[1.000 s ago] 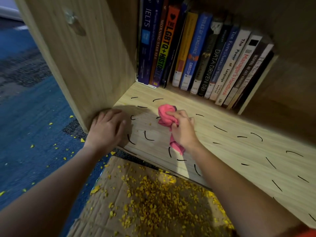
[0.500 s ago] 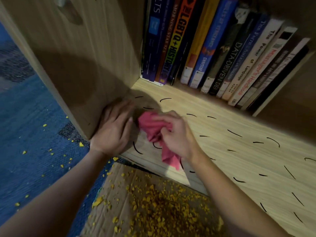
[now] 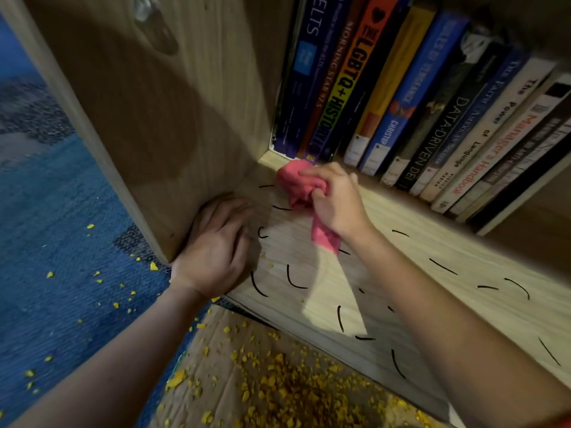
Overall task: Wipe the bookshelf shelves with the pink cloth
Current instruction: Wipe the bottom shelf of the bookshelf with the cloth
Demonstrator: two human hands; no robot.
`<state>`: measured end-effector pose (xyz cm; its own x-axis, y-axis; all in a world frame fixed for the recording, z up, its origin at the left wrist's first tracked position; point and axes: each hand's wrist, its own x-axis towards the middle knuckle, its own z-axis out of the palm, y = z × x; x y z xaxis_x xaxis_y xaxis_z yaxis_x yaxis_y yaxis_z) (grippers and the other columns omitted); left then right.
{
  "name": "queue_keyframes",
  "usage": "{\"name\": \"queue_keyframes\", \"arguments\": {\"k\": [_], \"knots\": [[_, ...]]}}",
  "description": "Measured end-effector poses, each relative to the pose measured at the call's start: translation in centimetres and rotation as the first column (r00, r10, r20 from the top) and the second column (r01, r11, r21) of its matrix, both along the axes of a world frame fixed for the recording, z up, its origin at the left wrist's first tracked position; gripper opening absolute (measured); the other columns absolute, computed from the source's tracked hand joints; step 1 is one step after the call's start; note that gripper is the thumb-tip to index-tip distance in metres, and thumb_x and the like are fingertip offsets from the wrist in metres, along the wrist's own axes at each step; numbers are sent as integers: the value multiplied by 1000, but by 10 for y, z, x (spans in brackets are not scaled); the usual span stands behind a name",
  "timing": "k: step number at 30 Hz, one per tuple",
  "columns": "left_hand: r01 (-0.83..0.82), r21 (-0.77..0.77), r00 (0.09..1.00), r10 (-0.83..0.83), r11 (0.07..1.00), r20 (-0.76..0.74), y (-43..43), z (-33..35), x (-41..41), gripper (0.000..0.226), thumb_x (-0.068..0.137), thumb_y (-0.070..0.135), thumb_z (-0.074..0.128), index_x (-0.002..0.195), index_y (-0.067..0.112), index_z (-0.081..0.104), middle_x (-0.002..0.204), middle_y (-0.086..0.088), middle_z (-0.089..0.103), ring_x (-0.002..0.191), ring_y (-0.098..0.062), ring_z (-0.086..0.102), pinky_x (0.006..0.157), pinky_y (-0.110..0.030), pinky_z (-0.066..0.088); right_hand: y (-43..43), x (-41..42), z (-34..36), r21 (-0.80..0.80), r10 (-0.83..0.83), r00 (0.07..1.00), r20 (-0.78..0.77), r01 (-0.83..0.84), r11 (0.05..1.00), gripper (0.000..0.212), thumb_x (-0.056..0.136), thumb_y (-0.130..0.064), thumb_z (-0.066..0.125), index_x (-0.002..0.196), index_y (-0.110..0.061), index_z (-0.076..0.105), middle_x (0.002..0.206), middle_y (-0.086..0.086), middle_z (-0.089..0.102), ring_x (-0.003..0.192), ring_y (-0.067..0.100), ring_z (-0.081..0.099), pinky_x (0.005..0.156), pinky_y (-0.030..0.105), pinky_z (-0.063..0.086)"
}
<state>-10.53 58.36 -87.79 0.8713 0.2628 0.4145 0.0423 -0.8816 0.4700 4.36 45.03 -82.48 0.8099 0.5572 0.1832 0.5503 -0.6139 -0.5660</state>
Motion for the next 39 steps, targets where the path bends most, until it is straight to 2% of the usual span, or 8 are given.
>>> {"name": "queue_keyframes", "arguments": {"k": [3,9,13,17,19,21,24,39], "knots": [[2,-8,1000,-2,1000,0,0,0,-1,46,88,26,33,117,5,62,121,-10,58,116,-20,37,102,-31,24,15,17,-6,-89,12,999,-36,-15,996,41,87,1,47,122,-15,61,119,3,53,112,24,45,79,20,19],[16,18,1000,-16,1000,-1,1,-1,0,47,84,22,36,117,3,62,120,-12,60,117,-21,37,103,-31,25,-1,-28,-6,22,215,968,-132,-214,977,47,73,3,42,105,-16,71,98,-1,55,101,22,52,93,21,31],[-6,12,1000,6,1000,-18,1,-3,0,47,85,25,35,117,5,62,120,-11,59,117,-20,35,102,-32,23,-14,-31,-2,115,36,980,-196,-13,993,46,76,7,44,112,-12,67,100,3,55,101,31,54,100,41,39],[6,-2,1000,-6,1000,-14,2,-4,1,47,90,28,33,122,6,60,122,-9,59,118,-20,37,103,-32,23,-22,-49,13,85,192,885,-424,-172,981,56,83,-9,67,135,-16,48,123,1,56,111,14,55,95,23,43],[10,2,1000,-10,1000,-8,1,-3,1,47,92,29,32,121,6,61,122,-9,59,118,-20,38,103,-32,25,-34,-45,23,163,140,860,-491,-68,984,58,88,-13,63,141,-19,40,130,-2,50,113,9,50,86,13,41],[6,10,1000,-6,1000,0,0,-1,1,46,93,30,32,120,7,62,121,-9,60,117,-19,38,102,-31,24,-46,-29,22,84,-4,912,-409,42,996,56,91,-19,58,143,-20,37,141,0,40,123,13,42,97,15,36],[4,14,1000,-4,1000,1,-1,0,1,46,94,31,32,120,7,62,121,-9,60,117,-18,38,102,-30,23,-54,-19,11,-385,-66,973,-221,-25,923,75,87,-49,57,148,-23,23,156,1,14,143,24,12,117,39,14],[3,-8,1000,-3,1000,-31,0,-2,0,48,94,35,30,122,10,60,124,-6,58,117,-21,41,102,-30,24,-47,-55,-35,-405,-118,983,142,166,899,52,96,-45,36,145,-30,29,151,-7,25,141,12,17,114,42,0]]}}
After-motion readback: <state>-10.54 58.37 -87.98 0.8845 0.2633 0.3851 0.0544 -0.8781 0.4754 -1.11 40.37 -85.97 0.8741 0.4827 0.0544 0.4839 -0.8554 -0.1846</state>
